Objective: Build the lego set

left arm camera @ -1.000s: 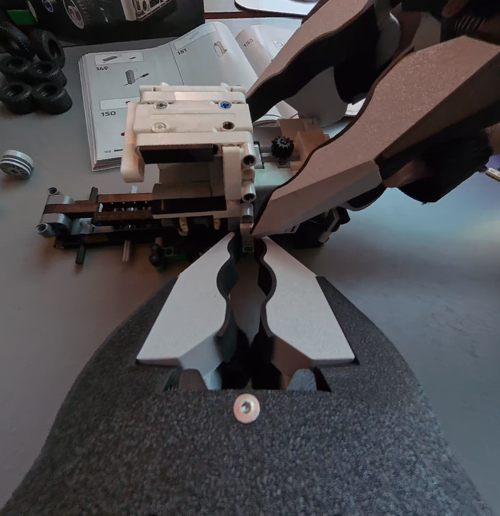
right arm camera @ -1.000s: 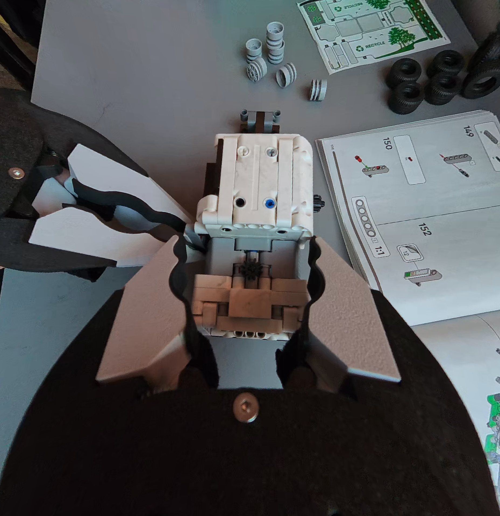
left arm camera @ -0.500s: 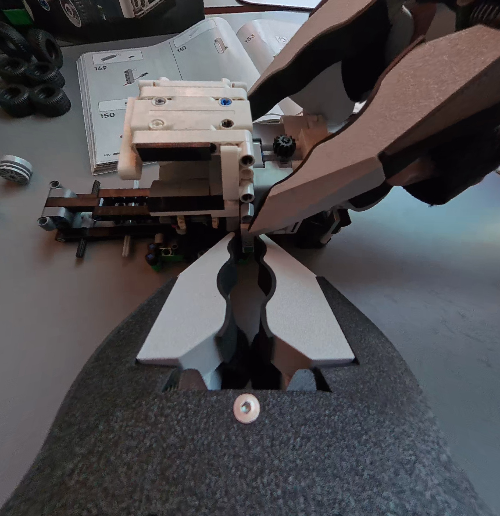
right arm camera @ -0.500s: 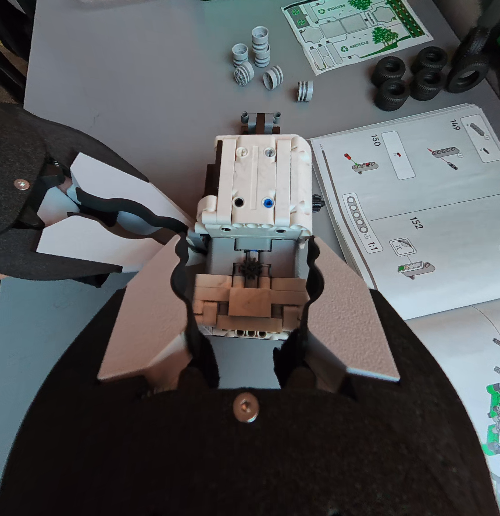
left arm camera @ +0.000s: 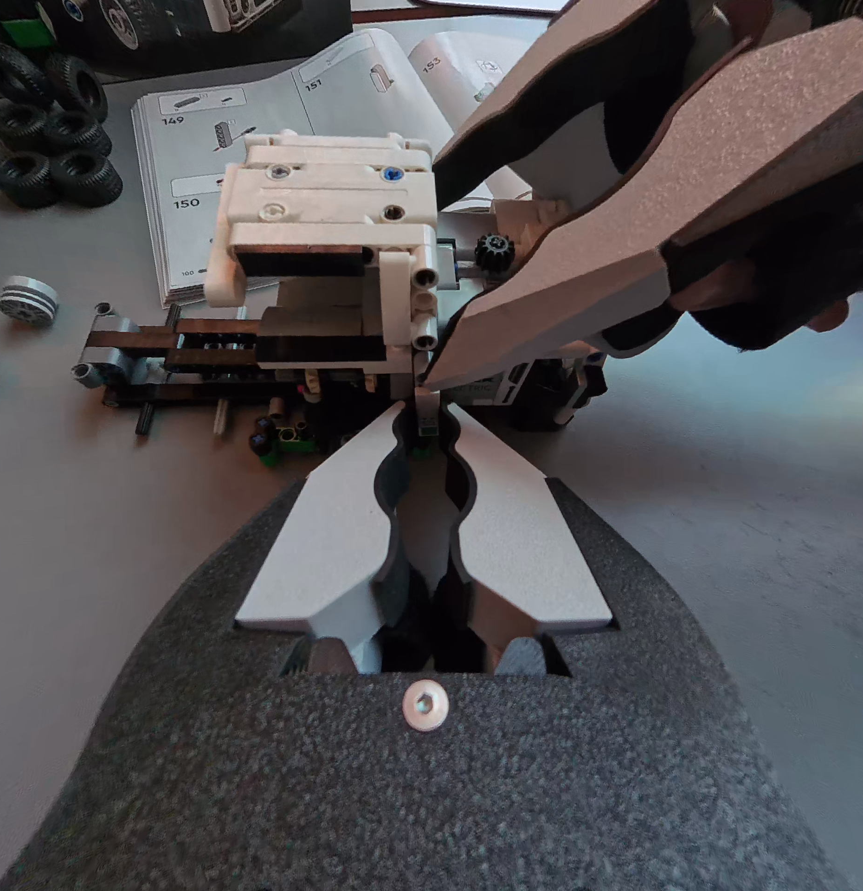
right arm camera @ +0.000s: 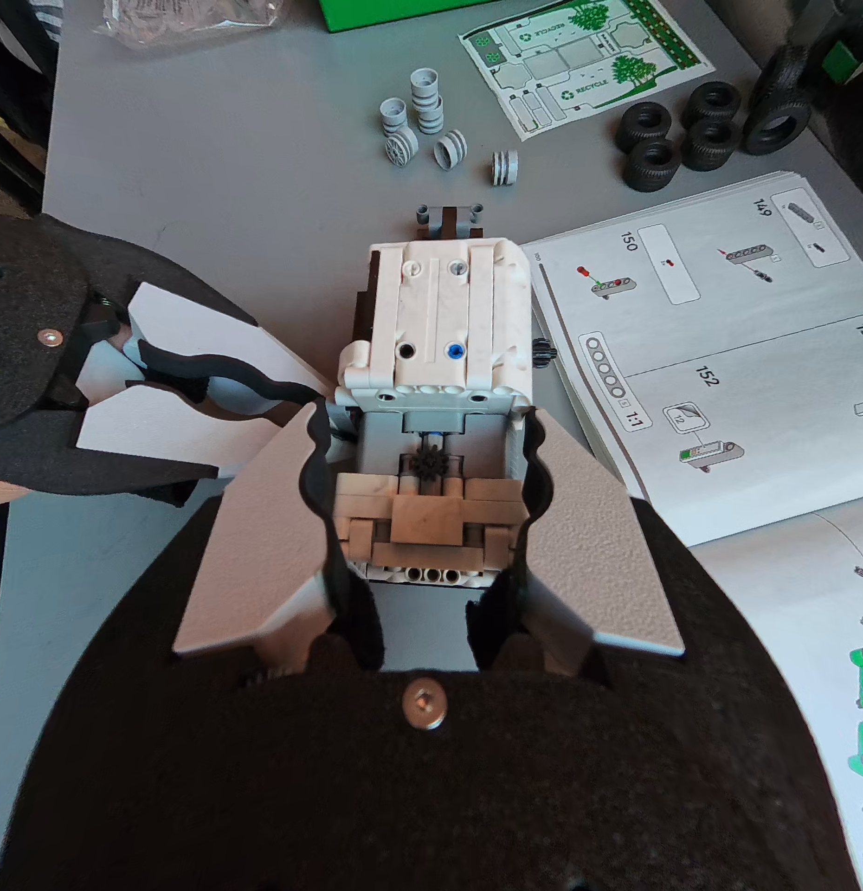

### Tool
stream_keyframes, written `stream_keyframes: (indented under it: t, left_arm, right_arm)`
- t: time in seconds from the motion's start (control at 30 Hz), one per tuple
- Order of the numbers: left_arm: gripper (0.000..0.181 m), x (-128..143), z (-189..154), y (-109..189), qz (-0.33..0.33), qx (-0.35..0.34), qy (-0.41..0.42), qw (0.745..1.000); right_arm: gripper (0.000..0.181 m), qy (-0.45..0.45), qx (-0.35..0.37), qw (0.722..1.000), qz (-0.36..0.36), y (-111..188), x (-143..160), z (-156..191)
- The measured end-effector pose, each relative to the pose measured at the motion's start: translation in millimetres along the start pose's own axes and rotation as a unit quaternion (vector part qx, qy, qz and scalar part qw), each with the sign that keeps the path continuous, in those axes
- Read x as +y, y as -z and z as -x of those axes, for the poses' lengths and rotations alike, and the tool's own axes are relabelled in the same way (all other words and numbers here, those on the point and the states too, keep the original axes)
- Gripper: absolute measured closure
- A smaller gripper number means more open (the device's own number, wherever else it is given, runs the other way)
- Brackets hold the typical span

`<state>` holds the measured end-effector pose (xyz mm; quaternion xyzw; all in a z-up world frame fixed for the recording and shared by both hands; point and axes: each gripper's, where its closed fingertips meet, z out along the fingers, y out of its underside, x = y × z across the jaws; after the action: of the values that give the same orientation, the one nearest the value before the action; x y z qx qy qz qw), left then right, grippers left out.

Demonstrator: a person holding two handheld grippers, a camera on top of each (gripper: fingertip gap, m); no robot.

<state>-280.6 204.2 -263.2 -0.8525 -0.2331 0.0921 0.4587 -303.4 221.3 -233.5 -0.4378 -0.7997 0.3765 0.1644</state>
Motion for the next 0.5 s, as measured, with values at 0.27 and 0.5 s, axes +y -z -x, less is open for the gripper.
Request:
stream_keyframes:
  t: [0.27, 0.5]
  left_arm:
    - [0.170, -2.6, 4.3, 1.4, -0.008, 0.013, 0.019, 1.000]
    - [0.170, -6.4, 4.7, 4.7, -0.023, 0.011, 0.008, 1.000]
  right_arm:
    - [0.103, -0.004, 0.005, 1.000, -0.006, -0.6, -1.0, -1.9]
    - [0.106, -0.013, 0.008, 1.000, -0.013, -0.3, -2.1, -3.8]
